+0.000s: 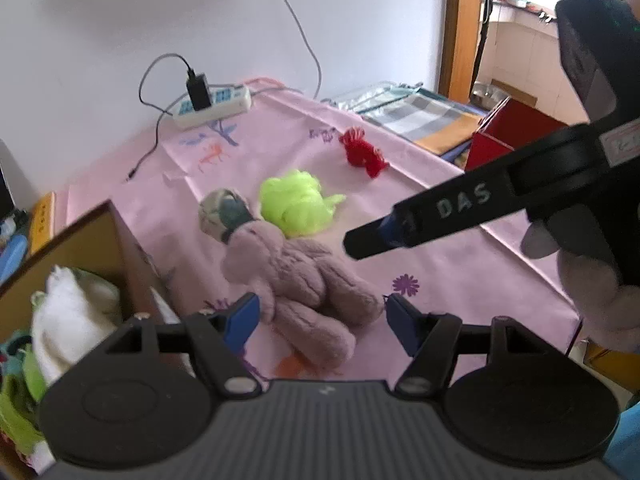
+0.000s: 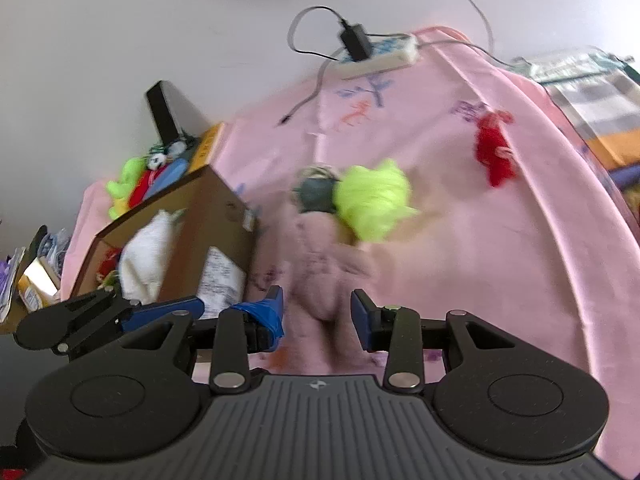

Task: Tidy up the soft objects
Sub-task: 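Move the right gripper back to the pile toward the pink teddy bear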

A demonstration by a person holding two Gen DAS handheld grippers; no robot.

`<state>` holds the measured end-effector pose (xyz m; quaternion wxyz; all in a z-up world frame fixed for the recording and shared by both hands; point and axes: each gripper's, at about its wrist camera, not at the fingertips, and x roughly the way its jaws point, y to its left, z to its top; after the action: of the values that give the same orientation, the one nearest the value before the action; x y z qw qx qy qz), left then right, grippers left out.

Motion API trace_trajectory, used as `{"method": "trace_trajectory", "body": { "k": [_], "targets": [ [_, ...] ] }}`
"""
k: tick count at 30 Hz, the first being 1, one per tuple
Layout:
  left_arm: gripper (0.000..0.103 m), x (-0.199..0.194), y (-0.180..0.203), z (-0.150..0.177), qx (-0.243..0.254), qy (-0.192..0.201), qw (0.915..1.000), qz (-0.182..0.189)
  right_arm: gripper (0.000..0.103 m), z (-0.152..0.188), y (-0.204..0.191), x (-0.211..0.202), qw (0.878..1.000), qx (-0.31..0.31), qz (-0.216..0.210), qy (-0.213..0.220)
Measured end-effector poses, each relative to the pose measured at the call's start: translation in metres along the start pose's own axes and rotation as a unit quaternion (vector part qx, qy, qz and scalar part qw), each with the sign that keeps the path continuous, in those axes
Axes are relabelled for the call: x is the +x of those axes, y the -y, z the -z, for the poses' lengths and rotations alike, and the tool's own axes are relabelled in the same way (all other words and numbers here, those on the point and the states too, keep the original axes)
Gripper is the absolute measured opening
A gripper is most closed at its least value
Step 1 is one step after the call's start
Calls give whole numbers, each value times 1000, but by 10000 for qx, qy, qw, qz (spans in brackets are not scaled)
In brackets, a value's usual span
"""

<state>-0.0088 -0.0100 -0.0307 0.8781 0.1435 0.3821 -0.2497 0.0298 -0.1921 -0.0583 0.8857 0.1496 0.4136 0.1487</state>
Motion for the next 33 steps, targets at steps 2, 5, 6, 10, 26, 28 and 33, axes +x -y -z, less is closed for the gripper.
{"method": "trace_trajectory", "body": {
  "k": [2, 5, 6, 10, 26, 28, 33],
  "targets": [
    [69, 11, 3, -2, -83, -93, 9999, -62, 21, -1, 12, 2, 9999, 109, -13, -71],
    [70, 28, 0, -4, -338, -249, 9990, -173, 21, -4, 28, 7, 9992, 295, -145, -224],
    [70, 34, -2, -4, -450, -312, 9983, -203, 21, -6, 32, 11, 9988, 348, -211, -282],
    [70, 56, -16, -5, -906, -480, 9940, -373, 21, -12, 41, 27, 9976, 334, -415, -439],
    [74, 109, -48, 2, -1970, -705, 9776, -234, 24, -34, 70, 98, 9883, 457, -1133, -913],
    [74, 111, -53, 4, -2171, -697, 9736, -100, 24, -37, 75, 103, 9867, 583, -1184, -943],
    [74, 114, -51, 4, -2147, -571, 9750, -59, 25, -38, 79, 108, 9867, 661, -1165, -917]
  ]
}}
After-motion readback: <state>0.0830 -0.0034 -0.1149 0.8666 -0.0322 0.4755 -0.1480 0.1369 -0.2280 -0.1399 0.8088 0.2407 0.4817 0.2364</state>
